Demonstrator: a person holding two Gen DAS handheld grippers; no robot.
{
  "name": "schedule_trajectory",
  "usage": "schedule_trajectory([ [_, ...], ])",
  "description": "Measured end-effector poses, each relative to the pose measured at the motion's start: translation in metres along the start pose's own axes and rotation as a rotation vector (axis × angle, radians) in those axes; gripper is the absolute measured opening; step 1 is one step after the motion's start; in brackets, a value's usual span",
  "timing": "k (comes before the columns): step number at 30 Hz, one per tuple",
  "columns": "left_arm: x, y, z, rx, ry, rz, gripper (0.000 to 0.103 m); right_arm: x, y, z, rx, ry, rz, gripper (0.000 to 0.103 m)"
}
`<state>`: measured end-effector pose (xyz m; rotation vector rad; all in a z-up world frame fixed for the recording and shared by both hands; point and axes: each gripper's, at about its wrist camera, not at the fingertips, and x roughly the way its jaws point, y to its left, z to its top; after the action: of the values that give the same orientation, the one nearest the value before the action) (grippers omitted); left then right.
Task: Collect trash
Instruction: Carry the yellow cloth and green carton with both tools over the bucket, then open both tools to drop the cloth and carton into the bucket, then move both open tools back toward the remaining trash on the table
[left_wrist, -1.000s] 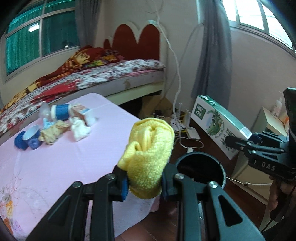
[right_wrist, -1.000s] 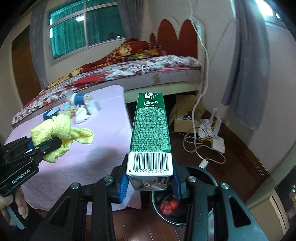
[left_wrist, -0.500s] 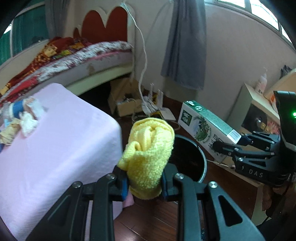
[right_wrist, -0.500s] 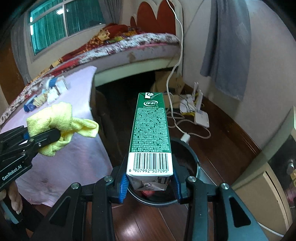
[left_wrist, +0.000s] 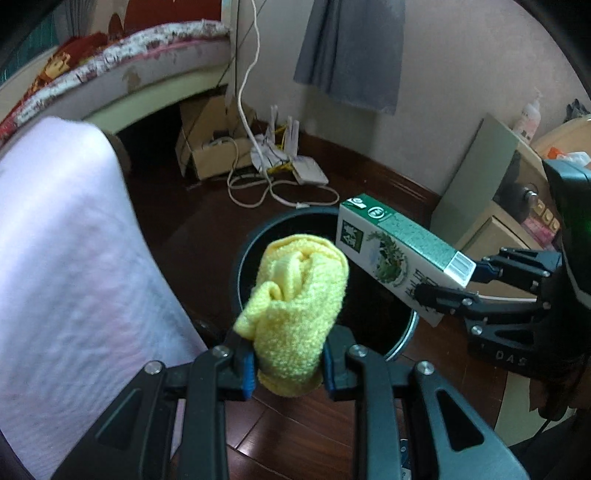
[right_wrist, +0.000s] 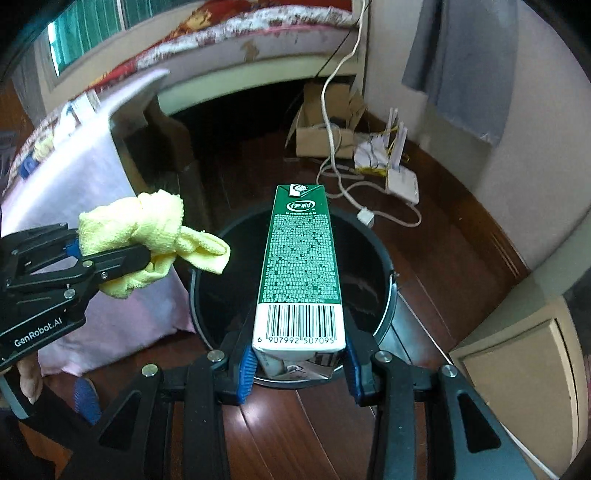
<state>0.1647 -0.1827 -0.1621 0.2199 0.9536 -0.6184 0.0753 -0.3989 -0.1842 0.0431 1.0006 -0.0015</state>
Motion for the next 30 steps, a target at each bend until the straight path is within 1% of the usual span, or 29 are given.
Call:
schedule_trajectory([
  [6,0.029,0.000,0.005,-0.010,0.048,-0.026,0.028,0.033,-0.001,0.007,-0.027,0.051,0.015,0.042],
  [10,0.042,0.001,0.005,-0.016,0.071,-0.045,0.030,0.045,-0.001,0.008,-0.036,0.073,0.022,0.043],
  [12,0.050,0.001,0.005,-0.023,0.102,-0.067,0.040,0.049,-0.005,0.007,-0.035,0.082,0.037,0.043],
  [13,0.054,0.002,0.004,-0.027,0.114,-0.069,0.058,0.049,-0.005,0.006,-0.036,0.079,0.039,0.043],
  [14,0.054,0.002,0.003,-0.035,0.116,-0.058,0.082,0.047,-0.004,0.005,-0.039,0.077,0.034,0.045],
  [15,0.049,0.004,0.000,-0.046,0.101,-0.048,0.091,0.048,-0.006,0.005,-0.040,0.078,0.008,0.050],
  [16,0.045,0.005,-0.001,-0.051,0.089,-0.036,0.101,0.049,-0.010,0.004,-0.033,0.081,-0.035,0.072],
  [17,0.038,0.007,-0.003,-0.053,0.074,-0.007,0.102,0.046,-0.013,0.003,-0.025,0.067,-0.070,0.083],
  [21,0.020,0.014,-0.012,-0.063,0.052,0.071,0.102,0.036,-0.023,0.001,0.007,0.064,-0.095,0.083],
  [25,0.003,0.021,-0.015,-0.093,0.030,0.106,0.102,0.023,-0.018,0.003,0.019,0.048,-0.098,0.083],
  [27,-0.007,0.022,-0.016,-0.092,0.018,0.125,0.102,0.012,-0.010,0.003,0.013,0.028,-0.102,0.086],
  [30,-0.027,0.023,-0.018,-0.093,0.001,0.132,0.102,-0.007,0.002,0.004,0.016,-0.003,-0.090,0.086],
])
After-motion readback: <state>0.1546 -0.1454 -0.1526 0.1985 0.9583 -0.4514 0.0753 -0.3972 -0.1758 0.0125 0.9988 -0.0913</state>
